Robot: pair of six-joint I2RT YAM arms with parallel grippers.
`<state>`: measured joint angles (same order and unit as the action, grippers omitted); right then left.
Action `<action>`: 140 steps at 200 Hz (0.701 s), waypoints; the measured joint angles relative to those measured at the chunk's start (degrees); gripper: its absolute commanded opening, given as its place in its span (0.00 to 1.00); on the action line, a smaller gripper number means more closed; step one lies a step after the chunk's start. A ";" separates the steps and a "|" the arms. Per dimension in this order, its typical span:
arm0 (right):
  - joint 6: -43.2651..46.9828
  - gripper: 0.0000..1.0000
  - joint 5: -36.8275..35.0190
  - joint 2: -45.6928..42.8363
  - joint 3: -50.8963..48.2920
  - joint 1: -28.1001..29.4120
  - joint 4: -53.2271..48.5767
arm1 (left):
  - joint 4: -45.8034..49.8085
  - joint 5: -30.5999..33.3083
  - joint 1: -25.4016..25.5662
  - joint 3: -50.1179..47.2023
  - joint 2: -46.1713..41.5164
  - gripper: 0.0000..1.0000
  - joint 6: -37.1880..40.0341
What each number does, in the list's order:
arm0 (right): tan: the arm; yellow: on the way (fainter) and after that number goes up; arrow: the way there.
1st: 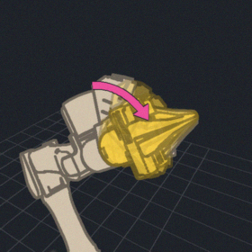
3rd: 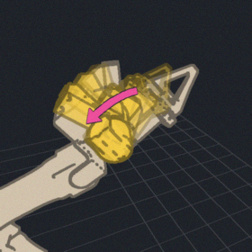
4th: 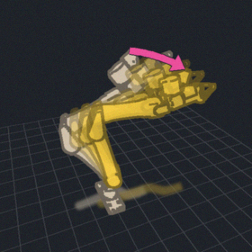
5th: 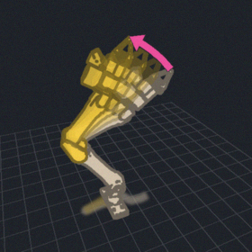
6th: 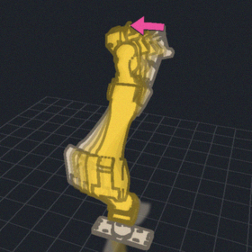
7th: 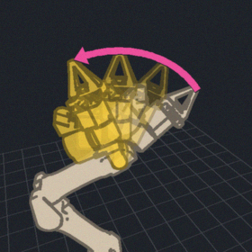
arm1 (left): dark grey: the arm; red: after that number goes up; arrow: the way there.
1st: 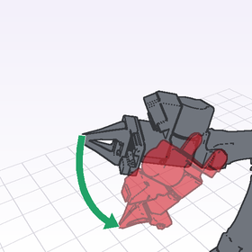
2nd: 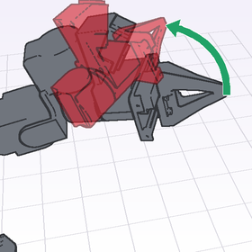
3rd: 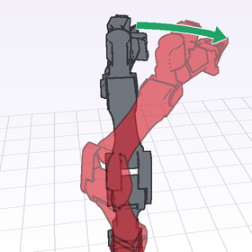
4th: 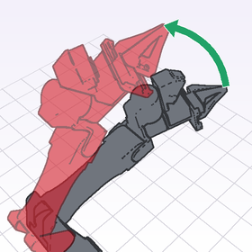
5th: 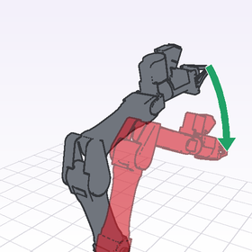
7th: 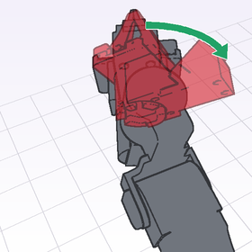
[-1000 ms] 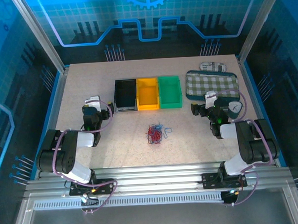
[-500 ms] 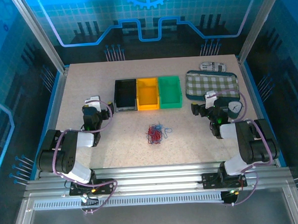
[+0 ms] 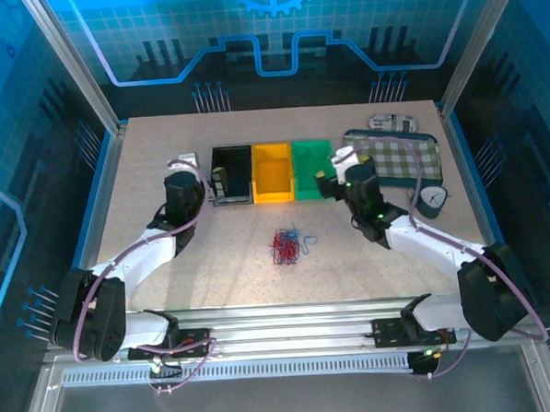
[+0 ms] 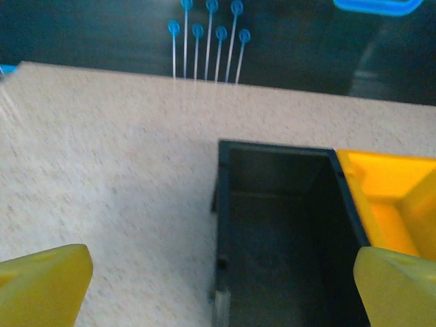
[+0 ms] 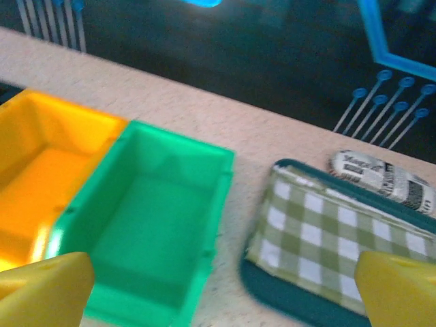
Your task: Untangle the cables
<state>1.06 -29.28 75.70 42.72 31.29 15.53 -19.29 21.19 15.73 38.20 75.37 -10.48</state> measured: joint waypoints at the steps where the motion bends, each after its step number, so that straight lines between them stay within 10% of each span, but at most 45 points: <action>1: -0.02 1.00 -0.11 0.07 0.13 0.26 -0.22 | 0.28 0.09 0.20 0.07 0.00 1.00 -0.17; 52: 1.07 1.00 1.64 7.48 9.53 15.56 -10.38 | 9.53 -0.07 9.53 2.58 2.16 0.99 -9.97; 140: -0.92 0.85 23.63 1.55 9.11 12.02 -29.40 | 22.51 -16.26 18.32 4.96 5.86 0.99 -8.92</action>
<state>0.14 -5.65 77.25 51.83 43.31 -13.87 3.22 4.93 34.04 43.16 81.23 -19.40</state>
